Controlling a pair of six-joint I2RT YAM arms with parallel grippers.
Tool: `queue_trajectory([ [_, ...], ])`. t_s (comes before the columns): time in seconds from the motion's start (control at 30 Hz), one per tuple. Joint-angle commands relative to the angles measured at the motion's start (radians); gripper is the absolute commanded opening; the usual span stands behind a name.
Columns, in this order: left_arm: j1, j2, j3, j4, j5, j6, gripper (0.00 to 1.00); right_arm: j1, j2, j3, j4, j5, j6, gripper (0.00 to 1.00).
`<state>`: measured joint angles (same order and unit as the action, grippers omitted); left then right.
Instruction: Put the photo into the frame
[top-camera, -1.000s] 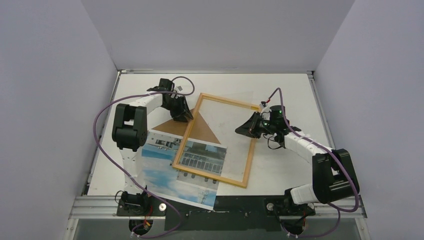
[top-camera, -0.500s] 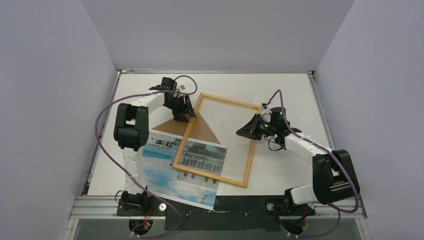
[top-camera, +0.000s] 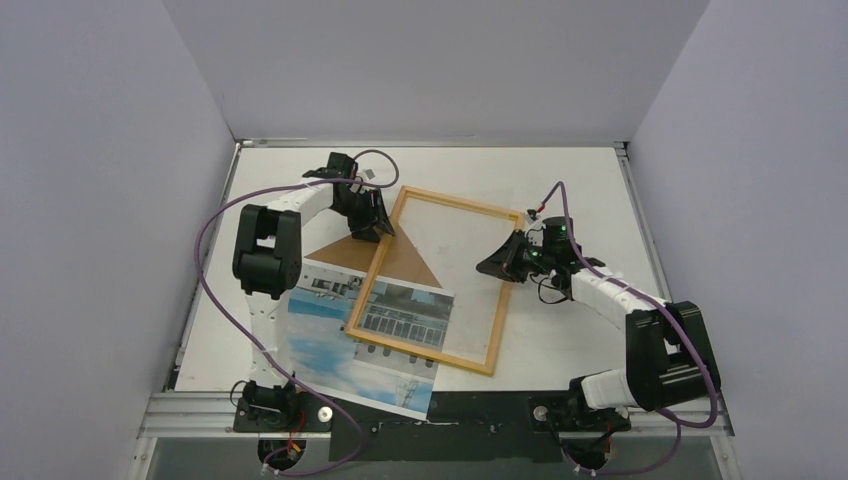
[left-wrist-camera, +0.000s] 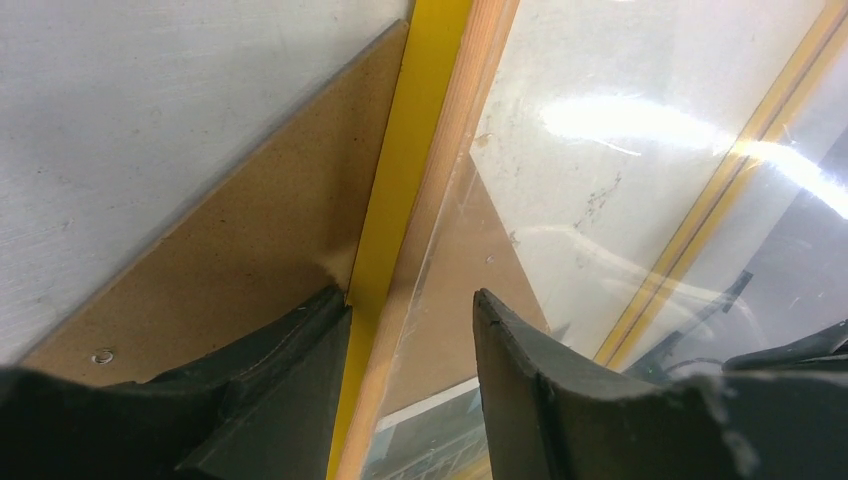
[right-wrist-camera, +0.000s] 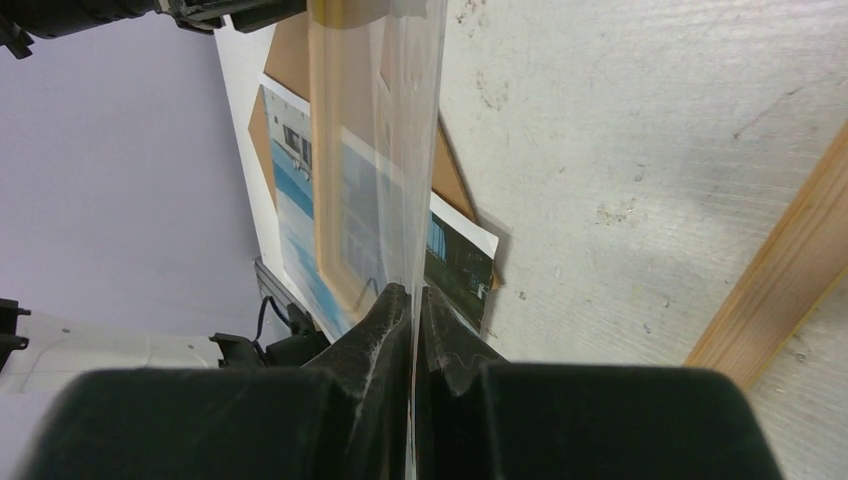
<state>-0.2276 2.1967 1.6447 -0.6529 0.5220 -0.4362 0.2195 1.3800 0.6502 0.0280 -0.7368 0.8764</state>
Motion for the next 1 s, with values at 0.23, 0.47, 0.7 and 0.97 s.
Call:
queue_trajectory([
  [0.23, -0.013, 0.046, 0.032, -0.018, -0.031, 0.016, 0.41, -0.023, -0.014, 0.008, -0.004, 0.039, -0.046, 0.0],
  [0.47, -0.015, 0.051, 0.035, -0.022, -0.033, 0.017, 0.39, -0.022, 0.008, 0.002, 0.105, -0.023, -0.009, 0.0],
  [0.7, -0.016, 0.057, 0.039, -0.027, -0.038, 0.018, 0.32, -0.023, -0.034, -0.015, 0.253, -0.078, 0.096, 0.0],
  [0.97, -0.017, 0.061, 0.047, -0.035, -0.036, 0.019, 0.1, -0.022, -0.019, -0.024, 0.396, -0.104, 0.193, 0.0],
])
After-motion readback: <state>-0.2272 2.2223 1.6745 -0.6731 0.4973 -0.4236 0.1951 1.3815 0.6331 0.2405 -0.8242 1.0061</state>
